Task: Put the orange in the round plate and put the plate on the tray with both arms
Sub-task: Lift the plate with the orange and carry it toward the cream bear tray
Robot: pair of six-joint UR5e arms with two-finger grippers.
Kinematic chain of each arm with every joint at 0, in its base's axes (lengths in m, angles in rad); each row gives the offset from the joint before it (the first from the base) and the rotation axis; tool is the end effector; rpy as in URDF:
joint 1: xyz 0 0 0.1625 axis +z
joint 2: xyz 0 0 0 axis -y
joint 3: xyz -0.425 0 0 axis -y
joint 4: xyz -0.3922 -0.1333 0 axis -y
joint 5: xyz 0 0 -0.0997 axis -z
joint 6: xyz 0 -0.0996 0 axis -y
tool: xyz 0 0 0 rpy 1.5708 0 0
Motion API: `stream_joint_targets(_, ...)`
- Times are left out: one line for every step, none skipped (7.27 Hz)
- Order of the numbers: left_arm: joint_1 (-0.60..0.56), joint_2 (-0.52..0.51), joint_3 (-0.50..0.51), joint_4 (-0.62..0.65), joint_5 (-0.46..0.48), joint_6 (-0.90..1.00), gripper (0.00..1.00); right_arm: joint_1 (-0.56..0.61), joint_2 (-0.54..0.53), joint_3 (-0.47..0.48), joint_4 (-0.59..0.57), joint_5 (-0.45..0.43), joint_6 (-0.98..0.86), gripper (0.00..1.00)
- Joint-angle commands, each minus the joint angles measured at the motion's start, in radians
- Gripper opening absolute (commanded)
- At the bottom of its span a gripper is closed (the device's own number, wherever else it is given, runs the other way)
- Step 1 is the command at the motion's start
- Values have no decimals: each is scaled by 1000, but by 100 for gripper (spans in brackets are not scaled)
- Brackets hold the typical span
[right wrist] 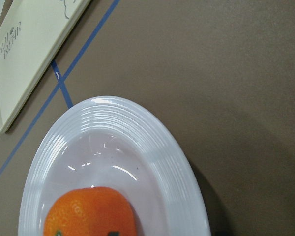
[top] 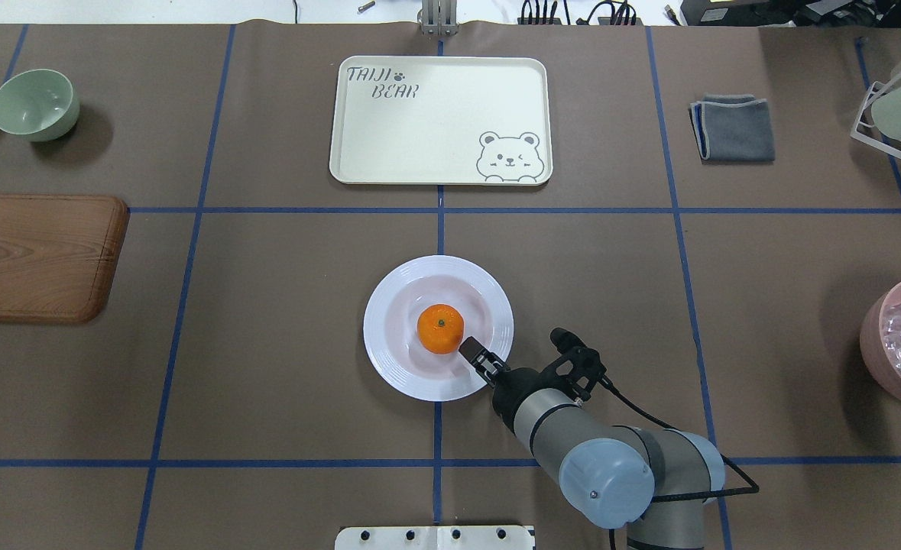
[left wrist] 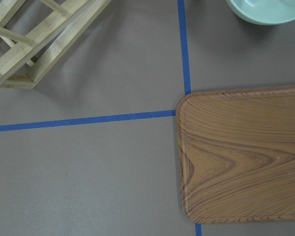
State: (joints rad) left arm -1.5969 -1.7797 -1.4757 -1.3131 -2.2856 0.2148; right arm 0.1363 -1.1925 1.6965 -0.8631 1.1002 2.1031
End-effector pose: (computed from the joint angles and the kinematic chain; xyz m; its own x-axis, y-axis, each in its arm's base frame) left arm -0.0828 -0.5637 0.6225 0.7407 0.0998 -0.6644 -0.1352 0.9908 -0.0018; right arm -0.5886 -0.2609 0.3059 0.0251 0.4600 0.8876 -0.6434 0.6869 -0.3378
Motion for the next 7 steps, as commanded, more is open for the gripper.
stream_joint_targets(0,0,0,0,-2,0,99,0,18,-14,-2,1,-5,0)
stream_joint_targets(0,0,0,0,-2,0,99,0,16,-14,1,1,-9,0)
stream_joint_targets(0,0,0,0,-2,0,99,2,13,-9,7,6,-12,0)
stream_joint_targets(0,0,0,0,-2,0,99,5,13,-3,12,6,-11,0)
stream_joint_targets(0,0,0,0,-2,0,99,6,13,21,12,3,-9,0)
stream_joint_targets(0,0,0,0,-2,0,99,8,11,49,12,0,-5,0)
stream_joint_targets(0,0,0,-2,-3,0,99,9,11,75,13,-3,0,0)
